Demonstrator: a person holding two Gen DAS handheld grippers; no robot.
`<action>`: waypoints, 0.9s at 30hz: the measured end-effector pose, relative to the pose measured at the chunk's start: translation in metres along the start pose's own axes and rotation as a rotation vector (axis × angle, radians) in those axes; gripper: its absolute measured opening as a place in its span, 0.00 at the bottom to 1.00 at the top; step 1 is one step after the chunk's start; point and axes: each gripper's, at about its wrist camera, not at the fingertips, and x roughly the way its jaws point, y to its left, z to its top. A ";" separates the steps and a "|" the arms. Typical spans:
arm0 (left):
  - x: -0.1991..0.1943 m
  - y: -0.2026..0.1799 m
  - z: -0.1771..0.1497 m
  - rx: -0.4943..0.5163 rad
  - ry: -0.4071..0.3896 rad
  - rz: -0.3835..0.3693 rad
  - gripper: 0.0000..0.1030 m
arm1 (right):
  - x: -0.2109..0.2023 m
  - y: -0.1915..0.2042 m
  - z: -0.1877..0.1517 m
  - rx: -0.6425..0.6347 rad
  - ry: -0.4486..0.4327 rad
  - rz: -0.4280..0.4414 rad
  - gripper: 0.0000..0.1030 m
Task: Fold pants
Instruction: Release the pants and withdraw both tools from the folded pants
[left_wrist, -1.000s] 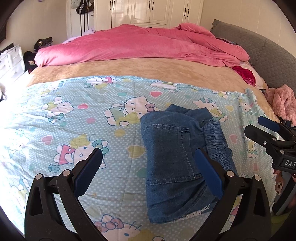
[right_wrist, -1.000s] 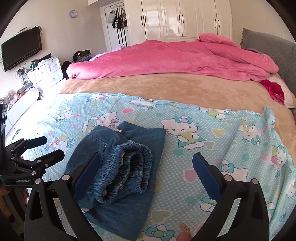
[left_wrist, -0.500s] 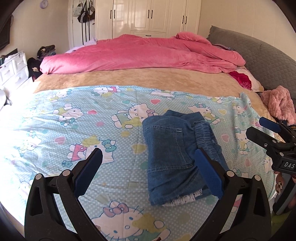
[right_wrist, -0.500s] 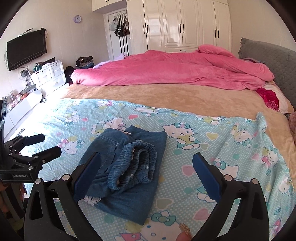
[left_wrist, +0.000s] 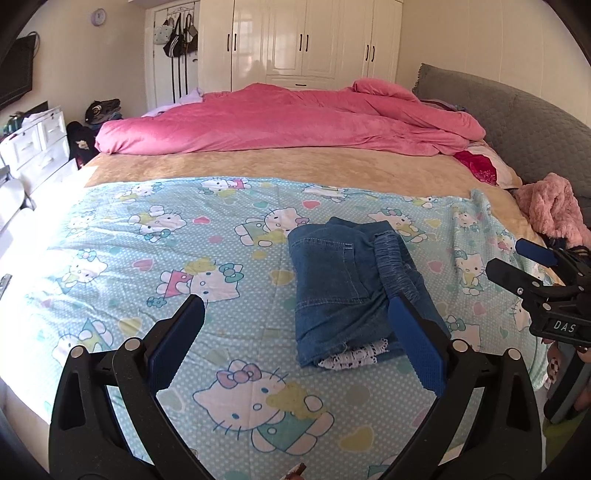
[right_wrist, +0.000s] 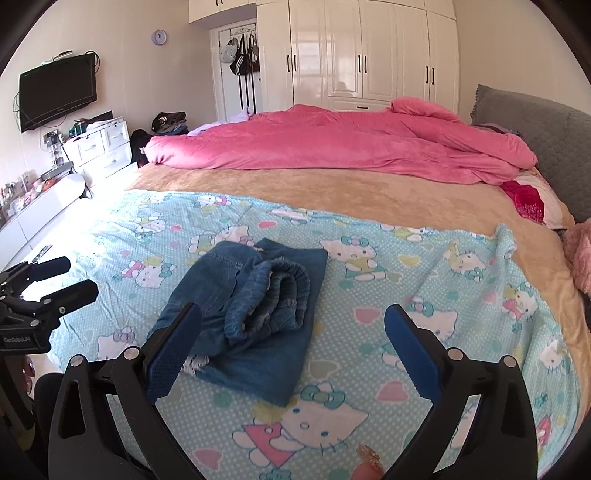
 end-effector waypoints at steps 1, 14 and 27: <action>-0.002 -0.001 -0.003 0.001 0.000 0.000 0.91 | -0.002 0.001 -0.003 -0.001 0.005 0.002 0.96; 0.001 -0.010 -0.047 0.015 0.068 0.008 0.91 | -0.010 0.007 -0.034 0.001 0.041 0.000 0.96; 0.019 -0.009 -0.081 0.013 0.168 0.022 0.91 | 0.014 0.009 -0.078 0.028 0.163 -0.013 0.96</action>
